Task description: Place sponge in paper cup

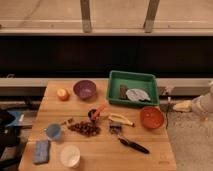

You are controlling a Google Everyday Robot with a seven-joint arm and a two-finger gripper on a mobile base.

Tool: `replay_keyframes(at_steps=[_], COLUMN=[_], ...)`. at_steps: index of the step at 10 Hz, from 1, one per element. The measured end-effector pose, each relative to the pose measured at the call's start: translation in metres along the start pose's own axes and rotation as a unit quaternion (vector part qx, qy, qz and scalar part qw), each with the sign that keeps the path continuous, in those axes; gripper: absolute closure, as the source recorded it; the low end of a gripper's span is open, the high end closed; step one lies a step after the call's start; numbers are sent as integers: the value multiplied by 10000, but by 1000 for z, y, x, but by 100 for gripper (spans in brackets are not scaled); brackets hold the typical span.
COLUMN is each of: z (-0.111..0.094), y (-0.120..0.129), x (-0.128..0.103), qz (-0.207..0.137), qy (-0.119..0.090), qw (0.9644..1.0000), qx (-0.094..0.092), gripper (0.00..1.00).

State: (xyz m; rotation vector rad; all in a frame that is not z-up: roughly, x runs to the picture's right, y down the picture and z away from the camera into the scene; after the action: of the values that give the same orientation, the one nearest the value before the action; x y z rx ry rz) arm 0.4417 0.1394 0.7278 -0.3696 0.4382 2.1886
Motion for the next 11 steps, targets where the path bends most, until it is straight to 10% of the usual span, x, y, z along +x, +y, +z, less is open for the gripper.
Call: replay_keyframes(at_steps=[5, 11], z=[3, 24], y=[3, 90], x=[-4, 2], qz=[-74, -755], qy=[-8, 33], qw=[9999, 9968], qx=[72, 277], gripper=[20, 20])
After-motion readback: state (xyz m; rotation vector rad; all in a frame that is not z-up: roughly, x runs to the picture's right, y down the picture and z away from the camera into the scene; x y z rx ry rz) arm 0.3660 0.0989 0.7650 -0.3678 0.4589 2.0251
